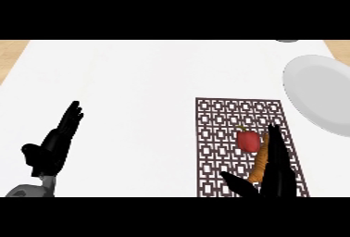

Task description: Pick the bell pepper from the placemat and place it in the plate

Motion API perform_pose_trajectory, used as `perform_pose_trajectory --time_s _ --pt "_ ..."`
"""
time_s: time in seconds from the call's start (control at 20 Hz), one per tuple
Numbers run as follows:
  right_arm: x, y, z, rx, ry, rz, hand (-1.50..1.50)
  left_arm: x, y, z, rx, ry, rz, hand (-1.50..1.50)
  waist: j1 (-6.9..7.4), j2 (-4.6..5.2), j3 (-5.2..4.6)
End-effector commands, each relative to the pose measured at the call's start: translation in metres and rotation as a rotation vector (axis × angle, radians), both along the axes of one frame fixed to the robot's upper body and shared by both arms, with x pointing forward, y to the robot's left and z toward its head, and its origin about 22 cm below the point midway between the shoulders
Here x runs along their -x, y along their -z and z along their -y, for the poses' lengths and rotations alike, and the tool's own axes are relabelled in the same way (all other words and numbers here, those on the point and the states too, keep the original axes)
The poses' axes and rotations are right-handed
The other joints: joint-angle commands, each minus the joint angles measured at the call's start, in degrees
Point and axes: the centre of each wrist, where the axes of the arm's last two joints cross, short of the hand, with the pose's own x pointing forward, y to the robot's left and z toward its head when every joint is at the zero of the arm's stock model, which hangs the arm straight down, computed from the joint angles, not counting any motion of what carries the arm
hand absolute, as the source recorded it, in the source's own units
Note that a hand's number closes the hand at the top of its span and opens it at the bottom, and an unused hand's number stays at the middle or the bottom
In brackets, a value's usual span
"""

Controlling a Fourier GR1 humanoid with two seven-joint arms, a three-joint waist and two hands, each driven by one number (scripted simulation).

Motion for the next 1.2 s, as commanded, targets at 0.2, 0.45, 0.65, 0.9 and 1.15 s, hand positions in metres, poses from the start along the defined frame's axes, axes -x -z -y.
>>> perform_pose_trajectory --time_s 0.2,0.45,0.65,0.9,1.15 --pt "0.002 -0.04 -0.019 0.047 0.074 -0.223 -1.5 -0.011 -0.003 0.008 -0.01 0.016 -0.009 0.0 0.38 0.11 0.2" --pt "-0.022 -0.041 -0.006 0.087 0.095 -0.331 -1.5 -0.012 -0.004 0.011 -0.008 0.021 0.005 0.0 0.58 0.17 0.22" --pt "-0.03 -0.039 0.016 0.052 0.079 -0.345 -1.5 -0.011 -0.003 -0.006 0.009 0.015 -0.009 0.0 0.58 0.15 0.24" --pt "-0.037 -0.016 -0.003 0.068 0.072 -0.387 -1.5 -0.006 -0.002 -0.003 -0.009 0.004 0.011 0.0 0.68 0.12 0.25" --pt "-0.044 -0.017 0.018 0.087 0.114 -0.395 -1.5 -0.003 -0.017 -0.019 0.003 0.016 -0.011 0.0 0.65 0.1 0.25"
